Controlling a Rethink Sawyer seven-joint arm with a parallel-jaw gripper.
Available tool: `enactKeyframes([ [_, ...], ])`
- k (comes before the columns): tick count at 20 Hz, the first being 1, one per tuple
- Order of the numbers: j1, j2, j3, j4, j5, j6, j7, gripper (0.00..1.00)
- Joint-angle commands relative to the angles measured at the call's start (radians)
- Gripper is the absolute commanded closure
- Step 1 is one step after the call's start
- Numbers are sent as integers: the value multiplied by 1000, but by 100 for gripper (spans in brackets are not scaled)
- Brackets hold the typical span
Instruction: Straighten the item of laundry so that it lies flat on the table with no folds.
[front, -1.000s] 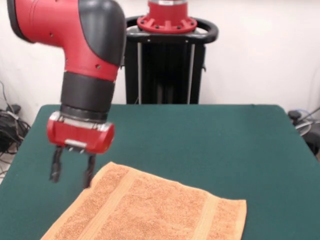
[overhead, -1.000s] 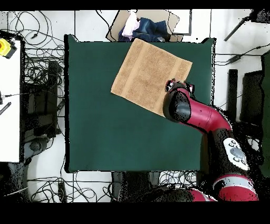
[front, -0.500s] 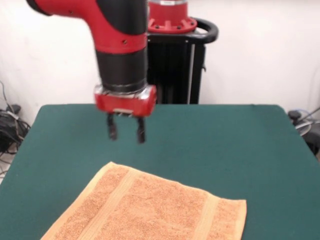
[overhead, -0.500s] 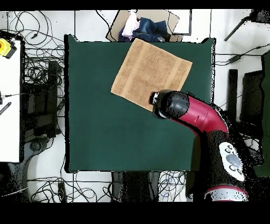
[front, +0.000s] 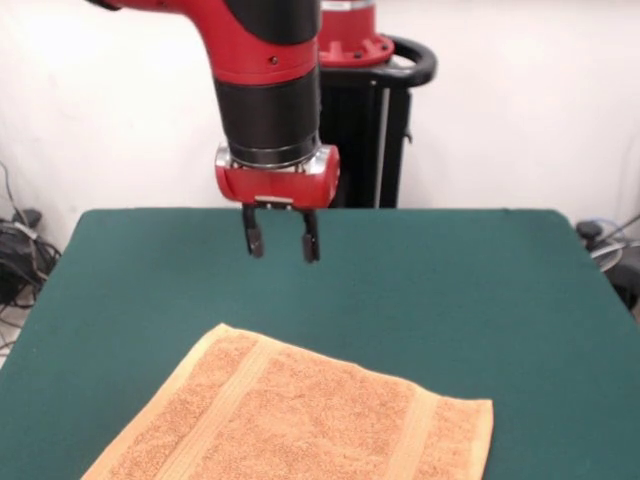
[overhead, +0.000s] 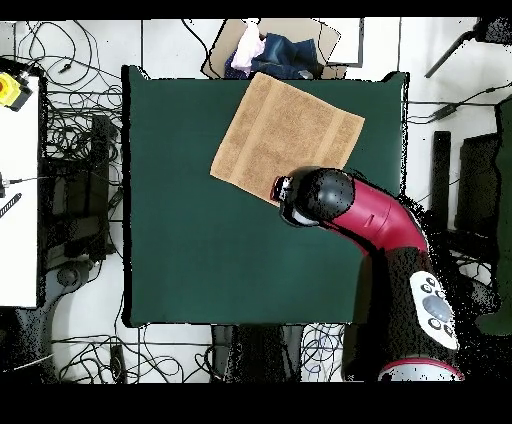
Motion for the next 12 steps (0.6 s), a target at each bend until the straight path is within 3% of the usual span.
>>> enactKeyframes([
  [1, -36, 83, 1, 33, 32, -124, 219, 0],
  [5, -56, 109, 14, 56, 27, -199, 210, 0],
  [12, -21, 133, 5, 72, 31, -293, 244, 0],
])
